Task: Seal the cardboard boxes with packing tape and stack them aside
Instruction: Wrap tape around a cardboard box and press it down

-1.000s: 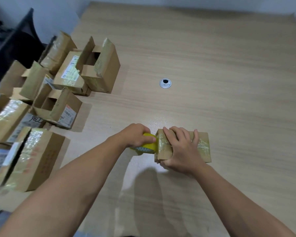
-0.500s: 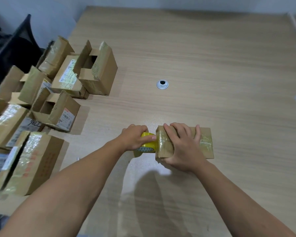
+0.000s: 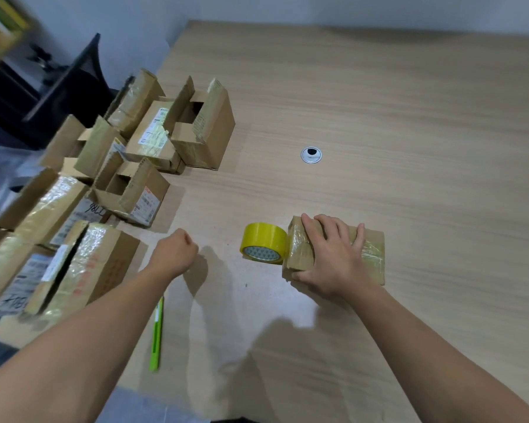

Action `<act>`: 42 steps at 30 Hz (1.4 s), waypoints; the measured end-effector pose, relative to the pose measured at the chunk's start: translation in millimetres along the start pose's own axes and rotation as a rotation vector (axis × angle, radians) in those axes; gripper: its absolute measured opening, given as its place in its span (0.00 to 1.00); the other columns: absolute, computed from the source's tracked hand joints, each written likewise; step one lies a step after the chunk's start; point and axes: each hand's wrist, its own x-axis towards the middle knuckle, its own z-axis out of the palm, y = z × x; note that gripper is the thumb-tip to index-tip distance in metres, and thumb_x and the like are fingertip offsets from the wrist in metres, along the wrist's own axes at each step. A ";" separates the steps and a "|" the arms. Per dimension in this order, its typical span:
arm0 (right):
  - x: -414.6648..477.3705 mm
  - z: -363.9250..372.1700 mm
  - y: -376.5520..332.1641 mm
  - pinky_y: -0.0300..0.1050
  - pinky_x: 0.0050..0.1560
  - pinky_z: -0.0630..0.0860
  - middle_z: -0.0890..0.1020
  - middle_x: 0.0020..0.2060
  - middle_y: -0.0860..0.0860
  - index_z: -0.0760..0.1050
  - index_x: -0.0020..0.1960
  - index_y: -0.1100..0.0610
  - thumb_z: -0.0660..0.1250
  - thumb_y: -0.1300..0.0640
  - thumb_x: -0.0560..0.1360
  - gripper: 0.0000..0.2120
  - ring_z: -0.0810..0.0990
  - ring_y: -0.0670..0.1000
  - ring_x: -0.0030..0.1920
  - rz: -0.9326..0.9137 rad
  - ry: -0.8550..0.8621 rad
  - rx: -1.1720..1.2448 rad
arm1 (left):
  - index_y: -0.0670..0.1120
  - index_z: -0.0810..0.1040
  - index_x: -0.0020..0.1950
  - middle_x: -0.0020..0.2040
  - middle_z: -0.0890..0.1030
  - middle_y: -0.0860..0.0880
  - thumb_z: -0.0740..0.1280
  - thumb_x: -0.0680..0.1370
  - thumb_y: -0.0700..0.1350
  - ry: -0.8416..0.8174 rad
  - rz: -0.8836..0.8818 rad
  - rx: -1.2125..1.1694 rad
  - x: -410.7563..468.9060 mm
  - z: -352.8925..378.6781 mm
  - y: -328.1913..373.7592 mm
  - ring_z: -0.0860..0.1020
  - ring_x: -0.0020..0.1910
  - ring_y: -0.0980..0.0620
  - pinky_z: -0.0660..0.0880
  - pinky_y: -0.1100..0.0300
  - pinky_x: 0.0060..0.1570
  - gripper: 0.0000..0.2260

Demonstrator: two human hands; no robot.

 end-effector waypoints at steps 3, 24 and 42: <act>1.0 0.4 -3.7 0.75 0.72 0.43 0.60 0.74 0.50 0.50 0.81 0.45 0.72 0.28 0.62 0.56 0.54 0.53 0.75 0.004 0.006 0.004 | 0.40 0.72 0.59 0.58 0.78 0.38 0.62 0.82 0.48 -0.114 -0.142 0.207 -4.9 2.1 -39.7 0.78 0.57 0.39 0.76 0.50 0.53 0.13; -4.4 -1.3 -3.7 0.76 0.72 0.42 0.61 0.75 0.50 0.51 0.81 0.47 0.70 0.26 0.61 0.56 0.55 0.54 0.76 0.023 -0.003 0.010 | 0.44 0.70 0.47 0.43 0.81 0.45 0.69 0.79 0.43 -0.101 0.321 -0.085 -28.7 -16.1 23.9 0.83 0.36 0.55 0.74 0.57 0.34 0.08; -5.5 -16.1 8.9 0.74 0.73 0.39 0.56 0.76 0.50 0.47 0.81 0.46 0.71 0.30 0.65 0.55 0.50 0.53 0.77 0.108 -0.011 0.010 | 0.40 0.80 0.47 0.43 0.83 0.42 0.56 0.82 0.41 -0.197 0.578 0.158 -74.9 -10.2 114.5 0.80 0.39 0.42 0.77 0.49 0.45 0.14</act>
